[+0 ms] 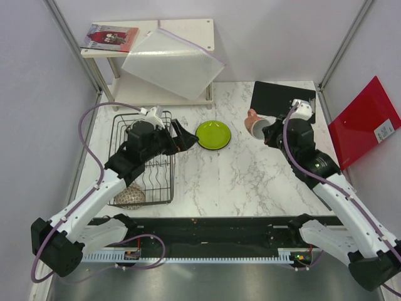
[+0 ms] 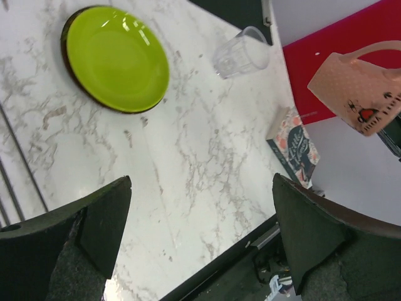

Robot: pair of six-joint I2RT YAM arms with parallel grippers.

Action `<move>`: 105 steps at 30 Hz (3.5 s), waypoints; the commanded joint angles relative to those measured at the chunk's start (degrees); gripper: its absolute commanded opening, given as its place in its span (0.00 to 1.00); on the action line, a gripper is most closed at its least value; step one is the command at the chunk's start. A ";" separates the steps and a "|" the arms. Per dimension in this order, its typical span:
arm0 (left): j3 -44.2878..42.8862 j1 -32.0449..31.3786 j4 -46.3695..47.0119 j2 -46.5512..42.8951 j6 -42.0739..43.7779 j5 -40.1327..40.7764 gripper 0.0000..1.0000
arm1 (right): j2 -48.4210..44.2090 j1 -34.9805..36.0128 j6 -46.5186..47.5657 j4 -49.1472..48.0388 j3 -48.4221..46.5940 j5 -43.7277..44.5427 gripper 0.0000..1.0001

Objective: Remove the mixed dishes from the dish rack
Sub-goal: Place the cup at the center of the board, then pick up the cup from the dish rack.

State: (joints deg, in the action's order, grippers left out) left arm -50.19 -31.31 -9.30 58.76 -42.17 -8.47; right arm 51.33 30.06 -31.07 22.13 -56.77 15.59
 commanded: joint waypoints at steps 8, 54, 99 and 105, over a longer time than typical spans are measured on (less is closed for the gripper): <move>-1.66 0.11 -9.16 0.56 -0.36 3.02 0.99 | 9.66 -18.71 -10.23 11.00 0.17 4.46 0.00; 4.31 0.11 -9.77 3.99 -5.11 -3.48 0.98 | 59.32 -38.24 -9.54 21.82 -32.53 -4.25 0.00; -13.15 12.30 -25.84 10.04 14.22 28.83 0.99 | 4.58 -1.06 4.26 -23.80 10.88 -27.46 0.77; -14.93 19.88 -25.77 16.81 9.39 31.06 1.00 | 1.49 -0.18 5.49 -25.47 15.37 -33.96 0.77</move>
State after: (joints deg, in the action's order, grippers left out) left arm -63.29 -14.44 -33.74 72.69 -32.29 17.63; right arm 53.98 29.06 -28.34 2.13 -42.63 -14.17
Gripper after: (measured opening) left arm 0.993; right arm 0.770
